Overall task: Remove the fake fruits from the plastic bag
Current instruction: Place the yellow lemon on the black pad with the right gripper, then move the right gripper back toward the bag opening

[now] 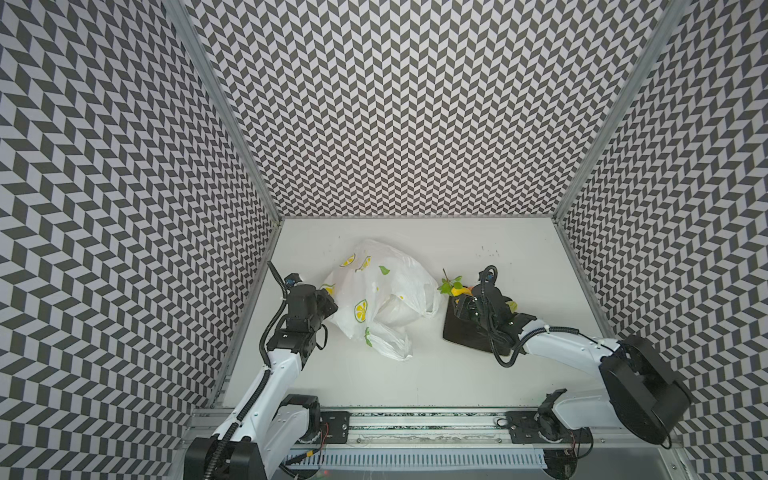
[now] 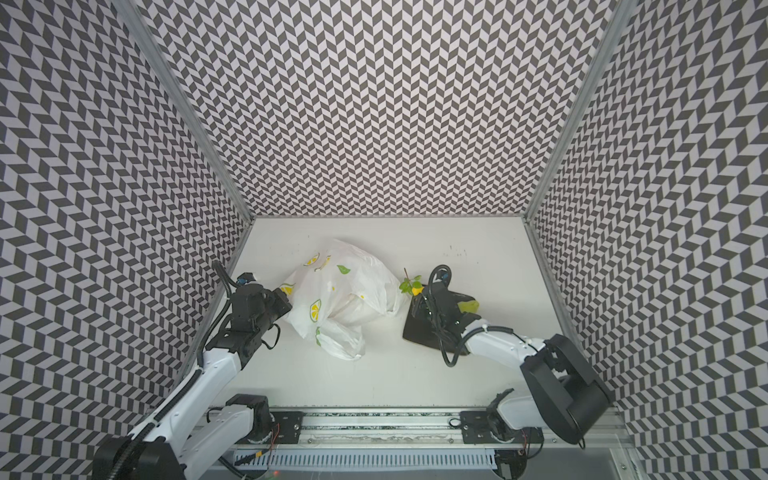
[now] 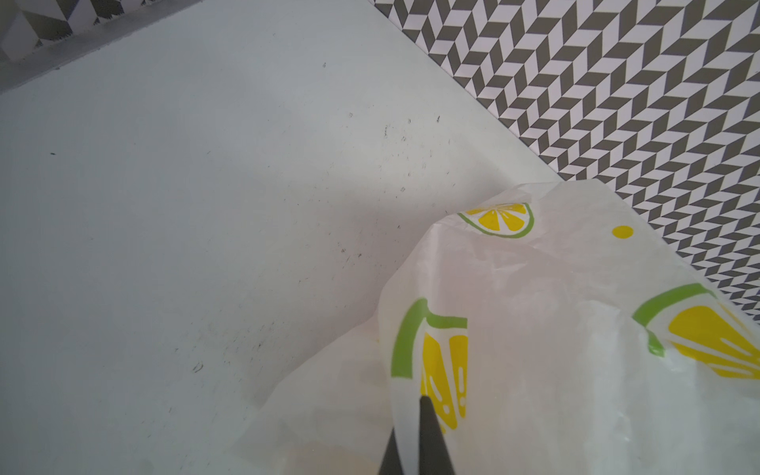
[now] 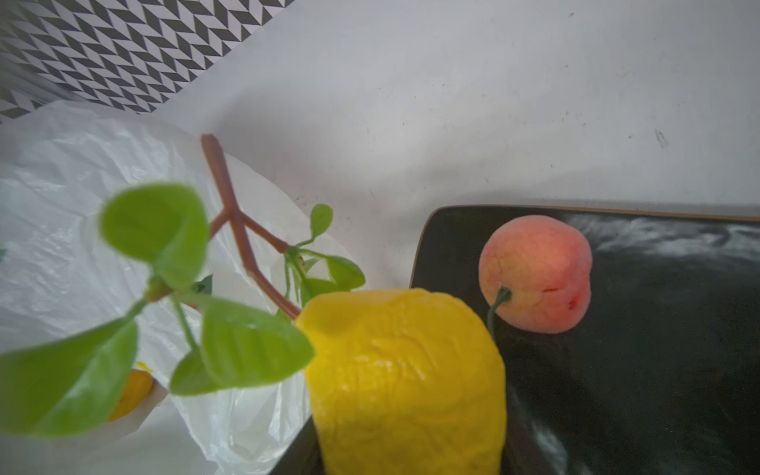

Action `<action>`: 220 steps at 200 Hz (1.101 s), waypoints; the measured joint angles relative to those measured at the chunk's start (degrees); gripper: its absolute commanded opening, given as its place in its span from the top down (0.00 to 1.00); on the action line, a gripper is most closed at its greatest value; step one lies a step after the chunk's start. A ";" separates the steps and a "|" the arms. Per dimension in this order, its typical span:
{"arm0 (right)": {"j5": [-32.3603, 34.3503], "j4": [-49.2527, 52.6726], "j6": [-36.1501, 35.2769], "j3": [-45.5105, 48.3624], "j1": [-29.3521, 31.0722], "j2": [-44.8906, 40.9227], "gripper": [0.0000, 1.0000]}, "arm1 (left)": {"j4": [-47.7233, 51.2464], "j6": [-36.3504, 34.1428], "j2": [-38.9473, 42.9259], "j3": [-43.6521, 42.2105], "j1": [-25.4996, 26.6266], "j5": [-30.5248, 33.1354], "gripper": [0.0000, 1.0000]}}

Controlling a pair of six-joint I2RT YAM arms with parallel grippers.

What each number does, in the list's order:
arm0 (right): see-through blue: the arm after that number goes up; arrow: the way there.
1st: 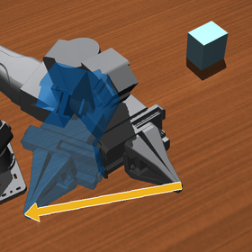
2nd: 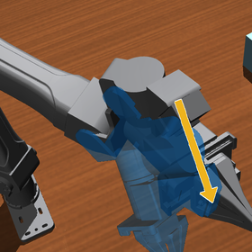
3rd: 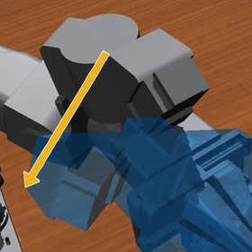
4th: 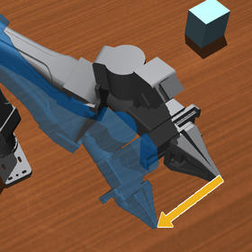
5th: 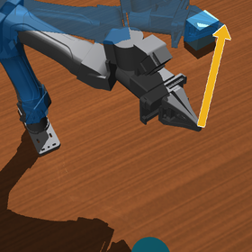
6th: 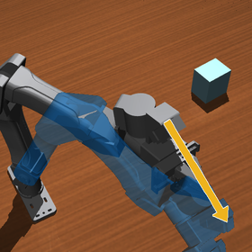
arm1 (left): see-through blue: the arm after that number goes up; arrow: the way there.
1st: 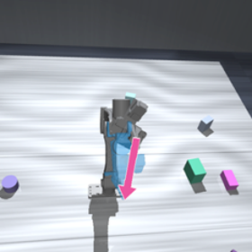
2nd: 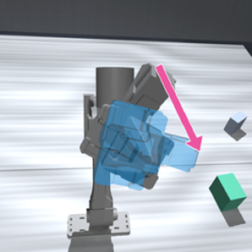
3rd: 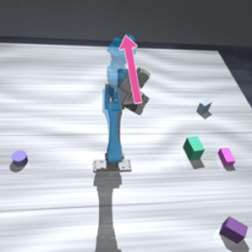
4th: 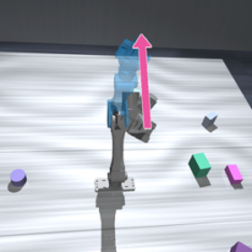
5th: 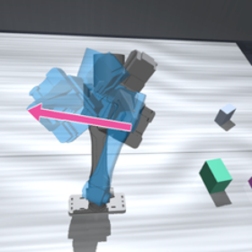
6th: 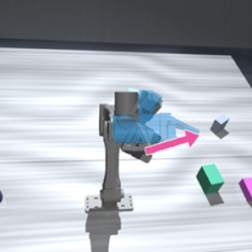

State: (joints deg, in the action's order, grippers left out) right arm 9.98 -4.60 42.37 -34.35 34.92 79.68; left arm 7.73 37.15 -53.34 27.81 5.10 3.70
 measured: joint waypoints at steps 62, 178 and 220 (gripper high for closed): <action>4.15 -1.95 0.66 -0.42 -0.09 5.60 0.50 | -0.42 0.00 -0.11 -0.07 0.00 -0.61 1.00; 4.22 -4.15 0.50 -2.23 -0.63 9.46 0.13 | -0.44 -0.02 -0.61 -0.07 0.00 -0.98 1.00; 6.58 0.50 -0.81 -2.21 -1.25 -4.24 0.10 | -0.48 -0.02 -0.85 -0.07 0.02 -1.03 1.00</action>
State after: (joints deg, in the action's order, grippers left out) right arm 16.56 -4.10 41.56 -36.56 33.67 75.44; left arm 7.25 37.12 -54.19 27.75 5.13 2.68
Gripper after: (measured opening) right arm 0.919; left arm 0.047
